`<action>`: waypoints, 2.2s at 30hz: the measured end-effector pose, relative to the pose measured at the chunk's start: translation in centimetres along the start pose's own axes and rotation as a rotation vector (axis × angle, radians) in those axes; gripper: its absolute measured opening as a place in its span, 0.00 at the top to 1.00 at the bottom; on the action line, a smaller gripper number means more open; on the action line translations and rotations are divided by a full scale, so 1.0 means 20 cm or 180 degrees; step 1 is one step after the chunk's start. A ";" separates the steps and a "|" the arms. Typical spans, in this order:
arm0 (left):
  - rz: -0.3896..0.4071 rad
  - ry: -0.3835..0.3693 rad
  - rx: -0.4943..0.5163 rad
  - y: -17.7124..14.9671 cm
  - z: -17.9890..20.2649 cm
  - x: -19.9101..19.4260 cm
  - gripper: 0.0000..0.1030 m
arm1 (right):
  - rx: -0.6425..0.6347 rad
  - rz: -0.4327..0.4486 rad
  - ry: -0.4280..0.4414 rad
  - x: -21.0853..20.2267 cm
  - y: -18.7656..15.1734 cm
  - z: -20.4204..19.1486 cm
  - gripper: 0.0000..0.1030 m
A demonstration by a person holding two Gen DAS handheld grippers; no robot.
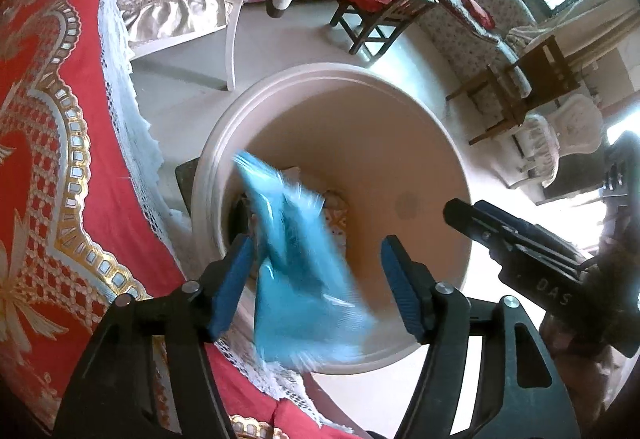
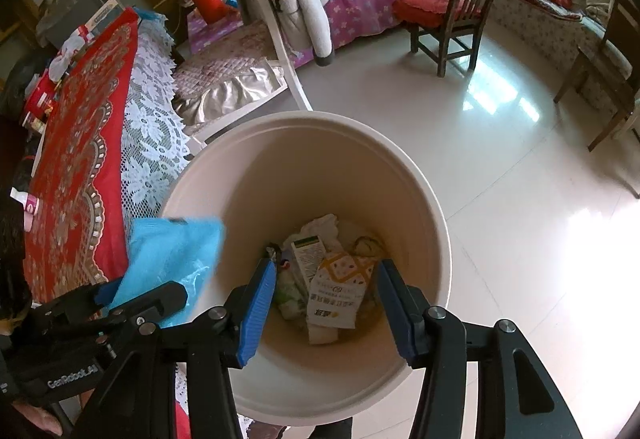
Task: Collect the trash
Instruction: 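Open both grippers over the beige bin to drop the items, then move both open grippers back over the table toward the towel and carton, then grasp the green towel with the left gripper while the right grasps the milk carton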
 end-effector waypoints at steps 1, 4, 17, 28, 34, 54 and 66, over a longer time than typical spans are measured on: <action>0.0018 -0.0002 -0.0008 0.00 0.00 -0.01 0.35 | -0.0005 -0.0003 0.0007 0.00 0.00 0.00 0.50; 0.0047 0.0017 -0.0038 0.00 -0.01 -0.04 0.34 | -0.0048 -0.0003 0.0017 0.00 0.01 -0.02 0.50; 0.0567 0.0667 -0.0276 -0.01 -0.28 -0.38 0.34 | -0.0493 -0.0022 0.0249 -0.01 0.08 -0.32 0.50; 0.0747 0.0967 -0.0609 -0.15 -0.66 -0.66 0.34 | -0.1028 -0.0058 0.0506 0.00 0.07 -0.79 0.50; 0.0804 0.1098 -0.0891 -0.31 -0.98 -0.89 0.34 | -0.1286 -0.0106 0.0670 0.01 -0.02 -1.13 0.44; 0.1065 0.1714 -0.2003 -1.16 -2.14 -1.65 0.34 | -0.1912 -0.0559 0.1366 0.08 -0.72 -2.48 0.34; 0.1068 0.1090 -0.1761 -1.19 -2.18 -1.62 0.34 | -0.1999 -0.0841 0.1048 0.29 -0.99 -2.75 0.35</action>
Point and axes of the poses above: each gripper's, at about its wrist camera, not at the fingertips, and x roughly the way its jaws point, z to its right, y to its top, the point moved 10 cm from there along x, roughly the way its jaws point, and after that the axes turned 1 degree about y, right-handed, at the moved point
